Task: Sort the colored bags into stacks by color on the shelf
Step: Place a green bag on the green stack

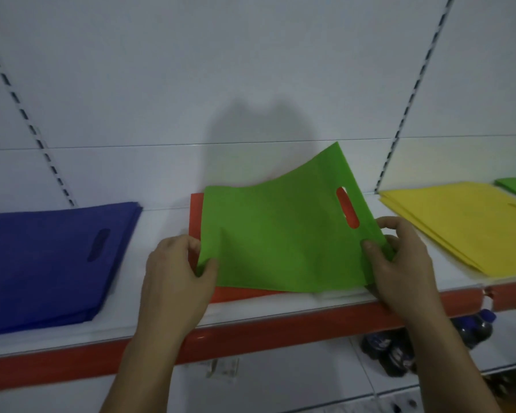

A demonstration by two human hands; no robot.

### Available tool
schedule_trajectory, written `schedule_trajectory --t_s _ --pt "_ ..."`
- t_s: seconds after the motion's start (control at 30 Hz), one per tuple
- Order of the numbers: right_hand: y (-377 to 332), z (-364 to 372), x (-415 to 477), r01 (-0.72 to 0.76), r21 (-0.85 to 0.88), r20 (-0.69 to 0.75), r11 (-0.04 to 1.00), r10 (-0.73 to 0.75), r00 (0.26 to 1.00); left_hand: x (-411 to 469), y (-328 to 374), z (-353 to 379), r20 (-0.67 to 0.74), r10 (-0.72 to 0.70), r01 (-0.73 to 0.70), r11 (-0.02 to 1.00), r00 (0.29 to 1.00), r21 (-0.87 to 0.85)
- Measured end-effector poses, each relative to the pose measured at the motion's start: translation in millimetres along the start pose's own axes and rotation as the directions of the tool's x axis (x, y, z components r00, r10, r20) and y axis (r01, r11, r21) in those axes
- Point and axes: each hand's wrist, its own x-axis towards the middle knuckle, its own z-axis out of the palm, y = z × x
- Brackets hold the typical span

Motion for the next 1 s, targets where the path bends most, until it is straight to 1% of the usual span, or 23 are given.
schedule_trajectory --t_s 0.1,0.17,0.23,0.33,0.4,0.47,0.53,0.6,0.7,0.77,0.8,0.9,1.0 --pt "-1.4 4.4 4.9 0.032 -0.150 -0.077 0.988 -0.044 0.996 -1.4 6.4 0.4 -0.009 -0.054 0.054 0.995 0.999 0.083" --pt "-3.8 7.0 6.6 0.034 -0.213 -0.138 0.976 -0.065 0.988 -2.2 11.1 -1.5 -0.047 -0.009 0.012 0.997 0.999 0.070" --pt "-3.7 7.1 5.7 0.042 -0.220 -0.176 0.975 -0.082 0.981 -3.4 15.4 -3.1 -0.086 0.034 -0.036 0.999 0.996 -0.023" --pt "-0.3 -0.6 3.5 0.063 -0.198 -0.235 0.978 -0.110 0.966 -3.2 28.8 -2.1 -0.113 0.009 -0.033 0.978 0.994 -0.207" --pt "4.7 -11.1 7.9 0.089 -0.200 -0.294 0.976 -0.146 0.944 -0.6 39.2 5.2 -0.100 0.030 -0.058 0.956 0.995 -0.287" --pt "12.0 -25.2 13.1 0.094 -0.174 -0.332 0.980 -0.148 0.932 1.1 50.3 16.3 -0.077 0.098 -0.116 0.955 0.992 -0.272" --pt "18.3 -42.5 18.8 0.113 -0.133 -0.384 0.985 -0.156 0.910 3.4 61.5 29.5 -0.085 0.177 -0.191 0.960 0.981 -0.207" --pt "24.2 -61.8 29.4 0.129 -0.108 -0.425 0.986 -0.163 0.890 6.3 77.3 43.4 -0.092 0.204 -0.217 0.964 0.975 -0.154" --pt "42.6 -94.5 51.7 0.140 -0.033 -0.432 0.990 -0.141 0.891 7.2 109.0 66.9 -0.133 0.235 -0.248 0.964 0.963 -0.091" --pt "62.8 -117.8 67.5 0.160 0.036 -0.419 0.986 -0.131 0.899 1.3 134.5 86.8 -0.162 0.219 -0.240 0.963 0.962 -0.123" --pt "74.2 -130.6 75.8 0.186 0.046 -0.415 0.981 -0.151 0.897 -3.1 148.2 99.1 -0.180 0.215 -0.241 0.961 0.960 -0.136" --pt "116.4 -175.3 108.7 0.242 -0.006 -0.374 0.970 -0.227 0.899 -15.2 194.1 145.5 -0.225 0.216 -0.252 0.957 0.950 -0.144" --pt "162.2 -229.6 144.4 0.208 -0.021 -0.352 0.978 -0.202 0.914 -25.0 249.3 194.8 -0.188 0.230 -0.255 0.960 0.955 -0.120"
